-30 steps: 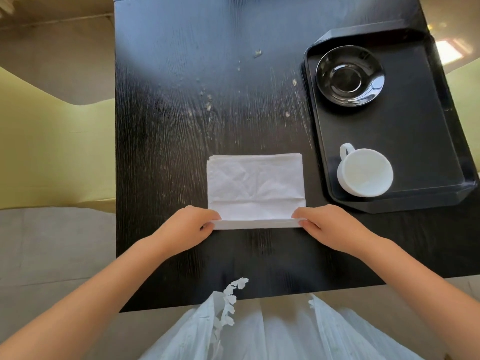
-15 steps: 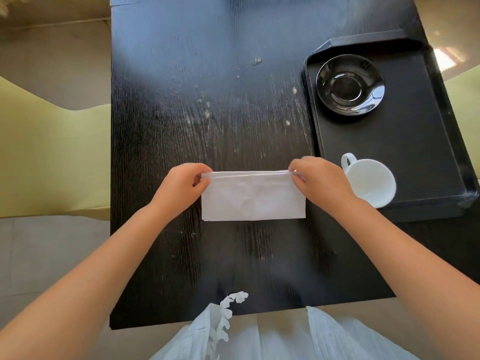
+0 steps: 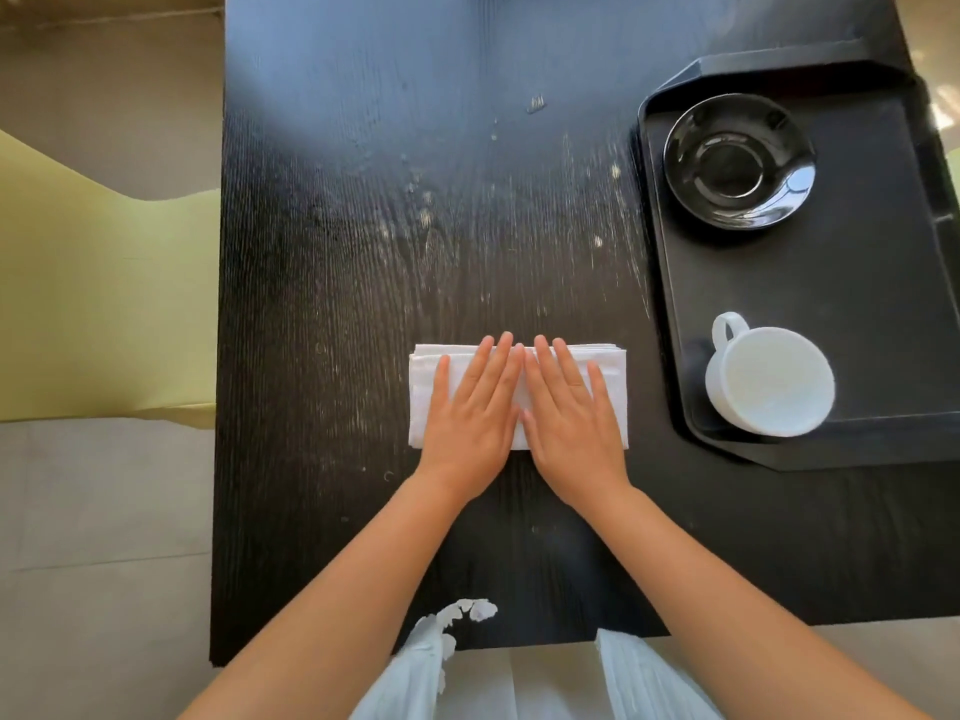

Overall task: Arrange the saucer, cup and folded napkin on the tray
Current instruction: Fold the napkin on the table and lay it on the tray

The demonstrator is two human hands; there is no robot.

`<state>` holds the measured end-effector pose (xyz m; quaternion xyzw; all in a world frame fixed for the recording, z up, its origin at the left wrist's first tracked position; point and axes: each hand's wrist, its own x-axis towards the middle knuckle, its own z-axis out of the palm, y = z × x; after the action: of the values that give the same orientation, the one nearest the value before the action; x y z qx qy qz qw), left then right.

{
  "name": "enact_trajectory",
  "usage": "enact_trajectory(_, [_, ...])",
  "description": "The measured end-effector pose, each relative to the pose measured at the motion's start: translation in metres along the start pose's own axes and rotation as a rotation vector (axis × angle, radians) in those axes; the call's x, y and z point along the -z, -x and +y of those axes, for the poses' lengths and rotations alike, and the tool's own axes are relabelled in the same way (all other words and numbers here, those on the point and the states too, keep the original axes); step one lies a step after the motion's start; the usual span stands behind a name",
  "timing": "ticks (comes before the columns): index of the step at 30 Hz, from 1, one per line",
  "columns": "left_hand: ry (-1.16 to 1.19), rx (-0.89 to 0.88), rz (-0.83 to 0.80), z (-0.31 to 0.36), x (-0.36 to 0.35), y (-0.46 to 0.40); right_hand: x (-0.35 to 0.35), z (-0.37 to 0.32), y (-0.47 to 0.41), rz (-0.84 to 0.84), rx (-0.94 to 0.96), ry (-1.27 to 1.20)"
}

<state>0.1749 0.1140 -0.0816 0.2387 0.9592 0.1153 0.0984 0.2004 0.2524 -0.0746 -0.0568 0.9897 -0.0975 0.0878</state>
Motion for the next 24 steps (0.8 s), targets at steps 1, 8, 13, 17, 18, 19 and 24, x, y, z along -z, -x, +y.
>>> enact_trajectory(1, [-0.012, 0.009, -0.017, -0.001, -0.004, -0.003, -0.003, 0.000, -0.003, -0.024, -0.005, 0.015])
enact_trajectory(8, [-0.125, 0.072, -0.047, -0.024, 0.000, 0.007, 0.001, 0.028, -0.008, -0.077, 0.067, 0.085])
enact_trajectory(13, [-0.149, 0.199, -0.050, -0.043, 0.006, 0.025, 0.007, 0.042, -0.001, -0.077, -0.074, 0.084])
enact_trajectory(17, [-0.084, 0.225, -0.067, -0.042, 0.009, 0.027, 0.006, 0.041, 0.003, -0.070, -0.129, 0.075])
enact_trajectory(18, [-0.063, 0.231, -0.068, -0.040, 0.010, 0.026, 0.006, 0.040, 0.003, -0.071, -0.128, 0.073])
enact_trajectory(19, [-0.043, 0.239, -0.063, -0.038, 0.012, 0.026, 0.007, 0.040, 0.002, -0.073, -0.129, 0.066])
enact_trajectory(24, [0.204, 0.464, 0.052, -0.020, 0.034, 0.025, 0.020, 0.023, 0.013, -0.015, -0.258, -0.096])
